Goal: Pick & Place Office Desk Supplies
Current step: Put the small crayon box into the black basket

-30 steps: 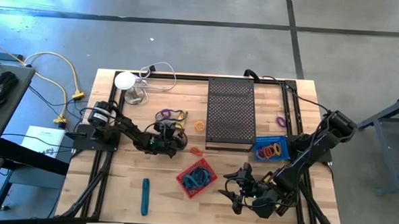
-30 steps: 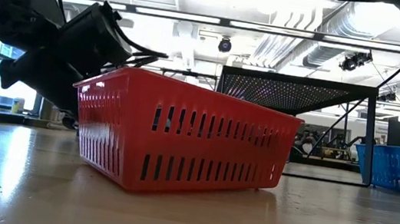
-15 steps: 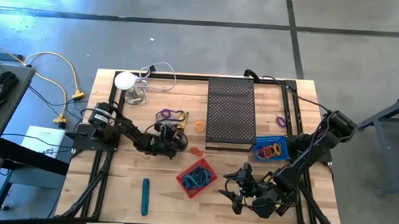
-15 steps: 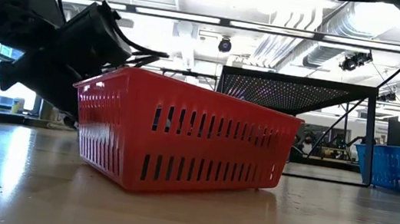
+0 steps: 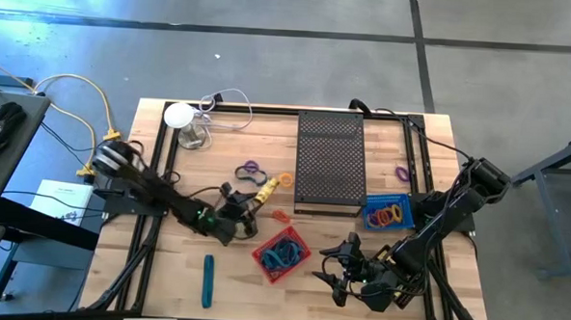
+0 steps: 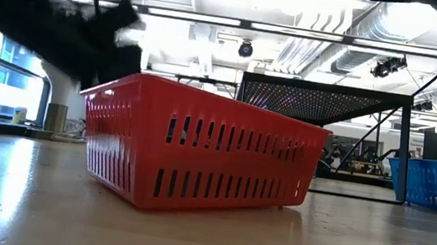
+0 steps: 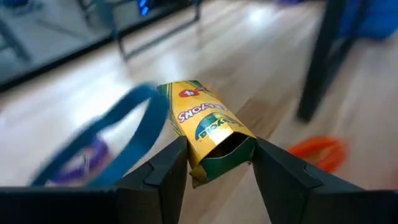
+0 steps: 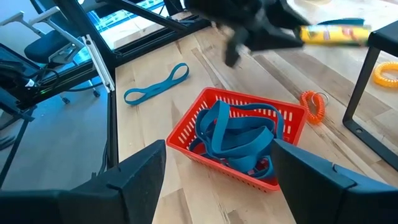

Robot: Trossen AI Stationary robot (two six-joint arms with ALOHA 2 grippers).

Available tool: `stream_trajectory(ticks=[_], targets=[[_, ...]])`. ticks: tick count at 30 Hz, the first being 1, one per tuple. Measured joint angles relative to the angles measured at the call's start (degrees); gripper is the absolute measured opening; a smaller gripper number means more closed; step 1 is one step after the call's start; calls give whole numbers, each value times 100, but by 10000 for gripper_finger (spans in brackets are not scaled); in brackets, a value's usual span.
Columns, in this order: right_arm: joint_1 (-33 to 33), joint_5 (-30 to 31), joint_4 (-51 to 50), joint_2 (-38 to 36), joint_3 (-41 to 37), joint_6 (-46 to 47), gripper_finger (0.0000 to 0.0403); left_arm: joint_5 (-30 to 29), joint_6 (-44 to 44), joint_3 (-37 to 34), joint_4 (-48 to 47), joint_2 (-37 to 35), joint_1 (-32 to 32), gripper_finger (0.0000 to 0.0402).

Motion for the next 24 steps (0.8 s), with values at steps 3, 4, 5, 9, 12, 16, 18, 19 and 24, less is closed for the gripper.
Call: stream_trajectory(ticks=[3, 4, 5, 9, 12, 16, 18, 19, 24], targets=[[0, -8, 2, -1, 2, 17, 276, -30, 592, 6, 42, -645, -230, 165], [0, -7, 1, 0, 2, 19, 276, -34, 750, 9, 42, -864, -306, 165], [0, -9, 0, 0, 2, 22, 276, -30, 904, 9, 39, -1084, -378, 165], [0, -9, 2, 0, 2, 24, 276, 329, 1196, 9, 52, -1951, -632, 165], [0, 1, 4, 0, 2, 40, 276, 886, 1200, 9, 61, -2507, -787, 165], [-21, 58, 269, 135, 2, -49, 276, 1644, 1172, 9, 59, -2967, -938, 165], [-42, -8, 667, 343, 2, -687, 276, 1848, 992, 9, 54, -3086, -1003, 165], [-40, -90, 949, 467, 2, -1183, 276, 1959, 848, 11, 42, -3123, -1025, 165], [-83, -298, 3040, 1248, 2, -4232, 276, 2956, 267, 11, -183, -3157, -1008, 165]])
